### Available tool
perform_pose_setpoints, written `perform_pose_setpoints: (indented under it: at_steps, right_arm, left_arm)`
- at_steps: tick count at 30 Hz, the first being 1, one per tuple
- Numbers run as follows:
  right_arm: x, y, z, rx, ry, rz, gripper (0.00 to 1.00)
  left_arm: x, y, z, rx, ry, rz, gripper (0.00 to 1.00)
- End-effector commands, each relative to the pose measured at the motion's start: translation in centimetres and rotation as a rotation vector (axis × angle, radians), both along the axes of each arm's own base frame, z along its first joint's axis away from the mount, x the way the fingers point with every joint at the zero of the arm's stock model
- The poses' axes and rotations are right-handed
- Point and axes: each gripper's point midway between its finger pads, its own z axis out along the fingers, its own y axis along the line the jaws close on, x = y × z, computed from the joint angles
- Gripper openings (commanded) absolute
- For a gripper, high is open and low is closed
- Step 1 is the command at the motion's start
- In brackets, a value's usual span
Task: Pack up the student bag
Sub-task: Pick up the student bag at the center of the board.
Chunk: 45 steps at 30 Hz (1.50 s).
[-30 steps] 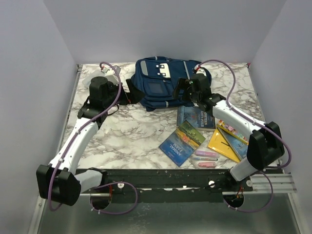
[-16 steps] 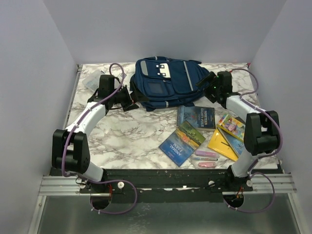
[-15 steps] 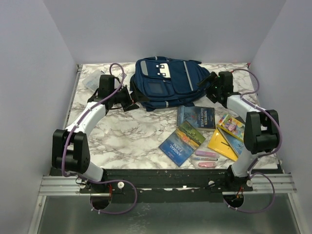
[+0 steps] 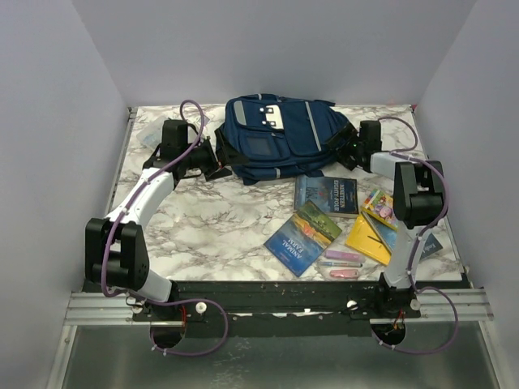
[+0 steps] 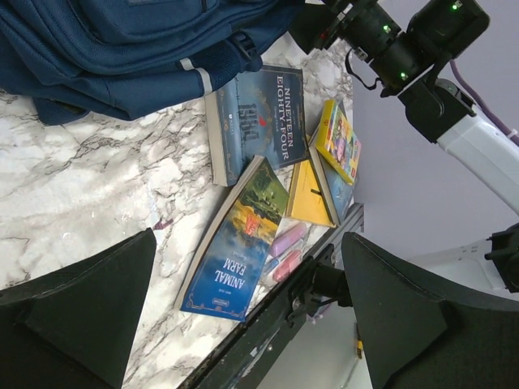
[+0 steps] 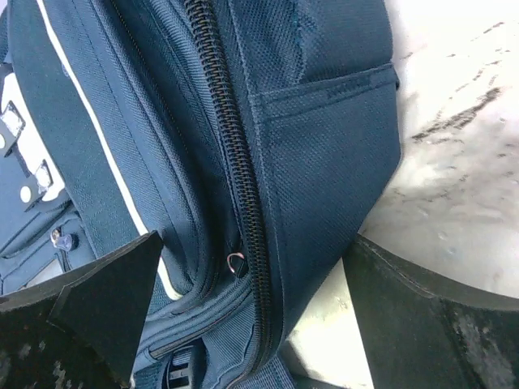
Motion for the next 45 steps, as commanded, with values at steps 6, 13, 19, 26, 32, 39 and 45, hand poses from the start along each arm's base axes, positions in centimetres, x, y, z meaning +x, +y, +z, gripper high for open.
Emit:
perform_pose_setpoints:
  at_steps: [6,13,19,26,32,39,45]
  right_arm:
    - [2.1,1.5,-0.3,0.072,-0.104,0.086,0.61]
    - [3.0,1.9,3.8,0.065,-0.192,0.132,0.01]
    - [2.6,2.4,9.8,0.056,-0.29,0.186,0.01]
    - [-0.5,4.0,15.7,0.112,-0.363,0.287,0.01]
    - [-4.6,4.2,19.7,0.082,-0.401,0.348,0.01]
    - [-11.7,5.7,22.1,0.099,-0.444,0.522,0.01]
    - [-16.5,7.3,23.3,0.084,-0.426,0.651,0.01]
  left_arm:
    - [-0.1,0.2,2.4,0.0,-0.075,-0.013,0.98]
    - [-0.1,0.8,2.6,0.046,-0.111,0.008,0.98]
    - [-0.2,0.9,3.2,0.048,-0.125,0.008,0.98]
    - [-0.3,1.0,3.1,0.054,-0.121,0.011,0.98]
    - [-0.4,1.1,3.5,0.049,-0.133,0.011,0.98]
    - [-0.9,2.5,4.9,0.126,-0.209,0.057,0.98]
    - [-1.6,4.3,7.4,0.189,-0.327,0.133,0.98]
